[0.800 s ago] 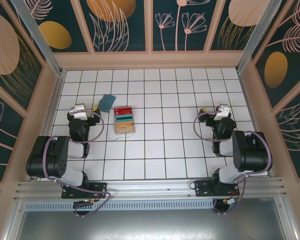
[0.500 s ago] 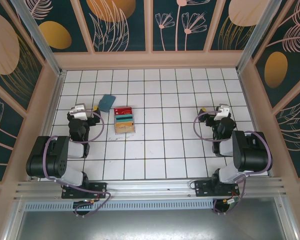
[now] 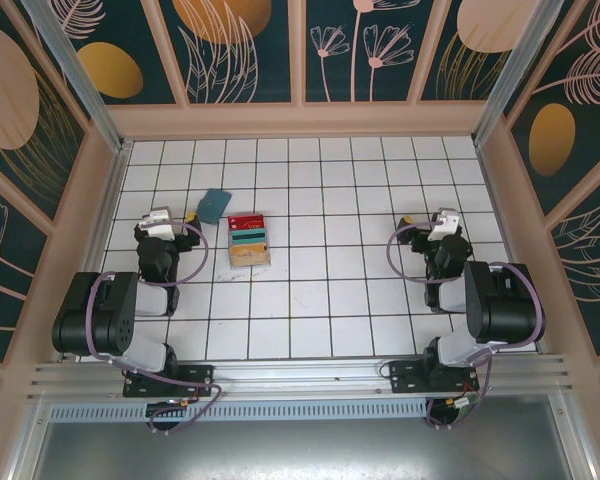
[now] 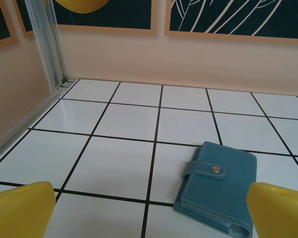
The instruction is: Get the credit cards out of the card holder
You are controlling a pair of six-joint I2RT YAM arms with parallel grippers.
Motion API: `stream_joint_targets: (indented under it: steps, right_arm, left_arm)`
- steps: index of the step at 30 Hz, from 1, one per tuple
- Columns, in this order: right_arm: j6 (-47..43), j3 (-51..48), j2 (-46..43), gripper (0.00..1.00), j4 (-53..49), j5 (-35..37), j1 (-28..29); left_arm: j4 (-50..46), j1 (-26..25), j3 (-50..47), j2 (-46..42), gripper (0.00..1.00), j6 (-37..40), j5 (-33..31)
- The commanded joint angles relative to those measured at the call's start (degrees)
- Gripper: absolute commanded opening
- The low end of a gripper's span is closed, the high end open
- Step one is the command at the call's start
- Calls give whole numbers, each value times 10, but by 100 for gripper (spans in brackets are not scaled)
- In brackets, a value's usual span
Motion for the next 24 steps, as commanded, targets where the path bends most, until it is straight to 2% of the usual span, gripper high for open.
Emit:
stream_joint_targets:
  steps: [1,7,8,11,14,17,18,20,23,24]
  right_arm:
    - [-9,10,1,99,16,-8,-2]
    - [-8,10,1,99,15,-7,-2]
    - [-4,12,1,99,12,10,0]
    - [-1,25,-19,99,-23,57,12]
    - [7,69,-63,99,-143,75,14]
    - [9,52,-118,99,-141,86,15]
    - [33,54,-140,99,-158,105,14]
    - [97,93,-181,99,-270,134,11]
    - [180,167,-219,99,-438,113,2]
    - [199,179,-226,99,-462,90,-4]
  left_arm:
    - [14,4,4,1,99,4,3]
    - [6,4,6,-5,99,1,-7]
    - [-10,4,13,-13,99,-3,-16]
    - [-168,4,75,-69,99,-25,-75]
    - [-315,4,143,-121,99,-77,-127]
    - [-514,4,244,-150,99,-163,-150]
    - [-566,4,279,-146,99,-173,-136]
    - [-617,4,329,-130,99,-166,-74]
    - [-648,3,366,-102,97,-176,-1]
    - [-649,4,373,-91,95,-174,17]
